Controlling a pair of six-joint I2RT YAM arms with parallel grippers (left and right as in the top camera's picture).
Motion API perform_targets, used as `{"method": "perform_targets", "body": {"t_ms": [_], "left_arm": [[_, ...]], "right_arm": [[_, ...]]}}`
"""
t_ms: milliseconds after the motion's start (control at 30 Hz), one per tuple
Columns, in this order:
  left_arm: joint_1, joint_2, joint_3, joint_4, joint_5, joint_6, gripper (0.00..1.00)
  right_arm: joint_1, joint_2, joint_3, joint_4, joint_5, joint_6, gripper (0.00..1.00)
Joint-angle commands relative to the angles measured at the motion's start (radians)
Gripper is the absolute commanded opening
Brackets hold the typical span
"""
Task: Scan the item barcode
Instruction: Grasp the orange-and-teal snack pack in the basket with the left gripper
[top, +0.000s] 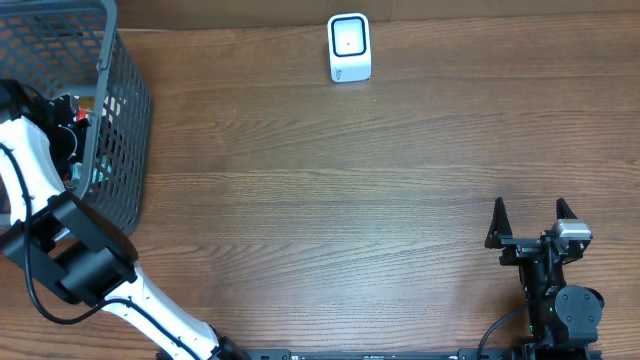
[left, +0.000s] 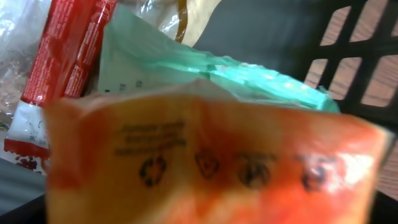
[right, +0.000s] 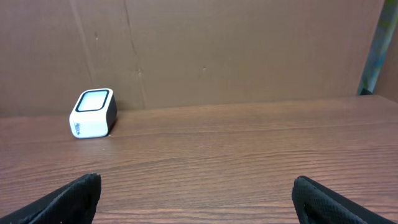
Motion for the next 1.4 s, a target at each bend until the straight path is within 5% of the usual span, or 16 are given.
{"method": "perform_targets", "body": {"t_ms": [0, 333, 967, 1367], "left_arm": [[-0.018, 0.026, 0.016, -0.004, -0.014, 0.015, 0.98], [-0.018, 0.026, -0.043, 0.037, -0.019, 0.015, 0.90], [-0.017, 0.019, -0.065, 0.075, -0.056, 0.015, 0.45], [-0.018, 0.013, 0.338, -0.136, -0.055, -0.055, 0.44]], "right_arm": [[-0.004, -0.010, -0.010, 0.004, 0.008, 0.003, 1.00], [-0.004, -0.010, -0.010, 0.004, 0.008, 0.003, 1.00], [-0.004, -0.010, -0.010, 0.004, 0.008, 0.003, 1.00], [-0.004, -0.010, -0.010, 0.004, 0.008, 0.003, 1.00]]}}
